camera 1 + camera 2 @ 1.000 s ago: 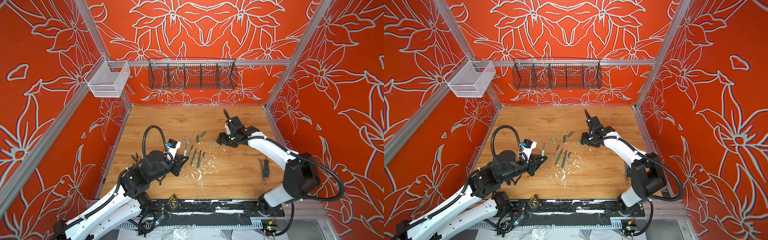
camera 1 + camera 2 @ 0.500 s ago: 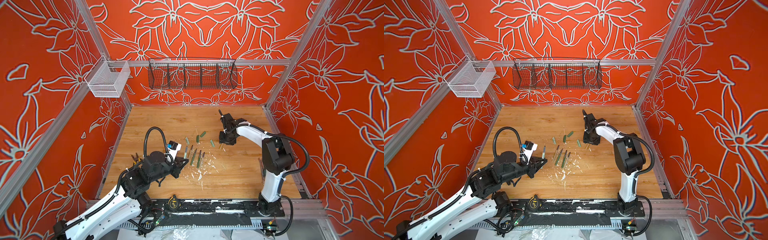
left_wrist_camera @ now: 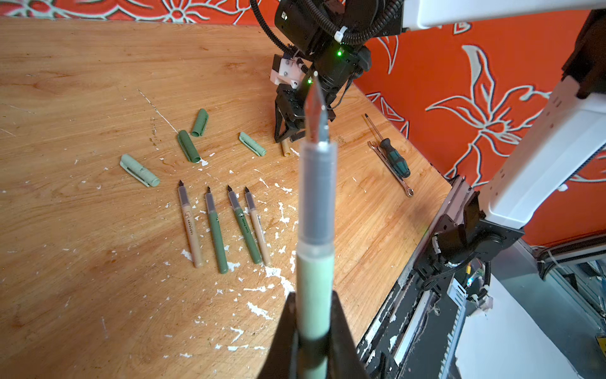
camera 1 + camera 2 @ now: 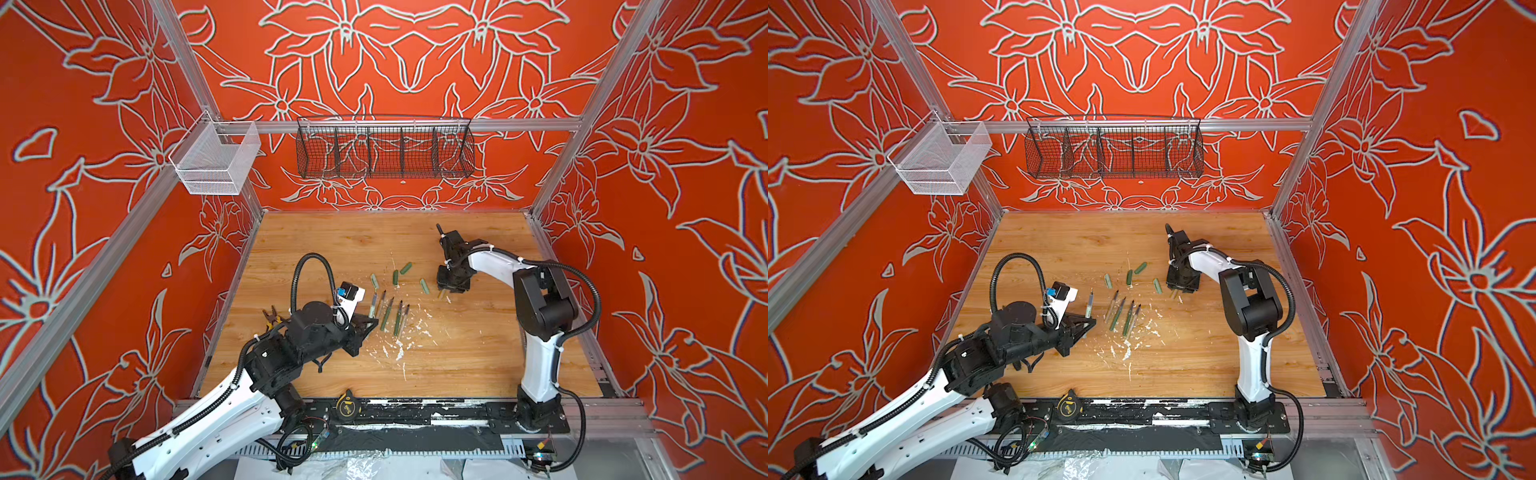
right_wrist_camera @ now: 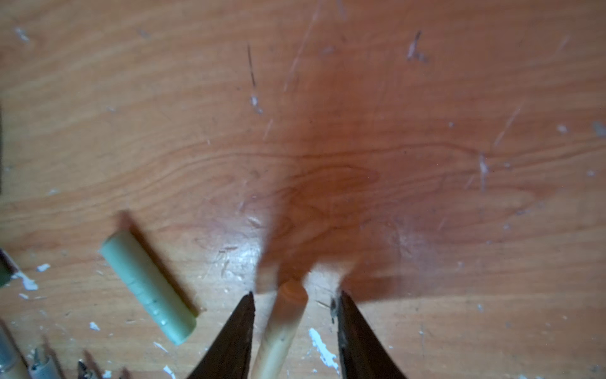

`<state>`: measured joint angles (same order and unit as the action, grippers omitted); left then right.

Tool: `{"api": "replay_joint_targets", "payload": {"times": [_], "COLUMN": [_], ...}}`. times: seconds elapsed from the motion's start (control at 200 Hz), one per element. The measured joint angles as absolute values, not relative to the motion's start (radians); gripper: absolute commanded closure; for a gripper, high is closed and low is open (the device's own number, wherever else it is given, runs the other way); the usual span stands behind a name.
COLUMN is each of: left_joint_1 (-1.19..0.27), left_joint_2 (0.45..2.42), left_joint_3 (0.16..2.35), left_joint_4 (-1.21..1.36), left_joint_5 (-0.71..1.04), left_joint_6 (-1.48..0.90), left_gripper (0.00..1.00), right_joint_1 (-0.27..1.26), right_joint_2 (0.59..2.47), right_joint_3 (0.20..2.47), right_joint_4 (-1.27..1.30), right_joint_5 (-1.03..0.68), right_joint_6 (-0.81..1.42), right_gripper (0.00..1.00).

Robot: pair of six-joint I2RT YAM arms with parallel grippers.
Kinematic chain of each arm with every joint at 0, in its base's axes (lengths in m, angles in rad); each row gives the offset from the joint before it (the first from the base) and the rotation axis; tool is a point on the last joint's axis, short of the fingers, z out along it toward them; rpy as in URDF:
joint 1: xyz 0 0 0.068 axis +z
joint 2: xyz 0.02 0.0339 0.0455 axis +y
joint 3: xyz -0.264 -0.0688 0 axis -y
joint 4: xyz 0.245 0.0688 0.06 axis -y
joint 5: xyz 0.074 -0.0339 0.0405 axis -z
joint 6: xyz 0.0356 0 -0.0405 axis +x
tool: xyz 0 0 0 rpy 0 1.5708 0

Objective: Insert the pens into the pen caps

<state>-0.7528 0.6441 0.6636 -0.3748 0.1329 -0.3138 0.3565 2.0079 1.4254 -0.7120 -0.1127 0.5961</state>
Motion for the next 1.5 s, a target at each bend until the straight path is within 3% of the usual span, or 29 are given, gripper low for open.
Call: {"api": "replay_joint_targets", "payload": {"times": [0.751, 1.151, 1.496], "left_joint_1": [-0.753, -0.753, -0.753], "left_joint_2": [0.663, 0.714, 0.824], "left_joint_3": [0.664, 0.664, 0.625], "left_joint_4": [-0.375, -0.369, -0.199], "left_joint_5": [0.137, 0.175, 0.293], "left_joint_6": [-0.31, -0.31, -0.299], "left_gripper": [1.0, 1.0, 1.0], "right_joint_1": [0.363, 0.39, 0.416], "right_joint_2": [2.025, 2.022, 1.766], "right_joint_3": [1.441, 1.433, 1.158], "right_joint_4": [-0.7, -0.668, -0.406], "right_joint_5": [-0.114, -0.117, -0.221], "right_joint_6": [0.615, 0.609, 0.534], "right_gripper": [0.81, 0.98, 1.0]}}
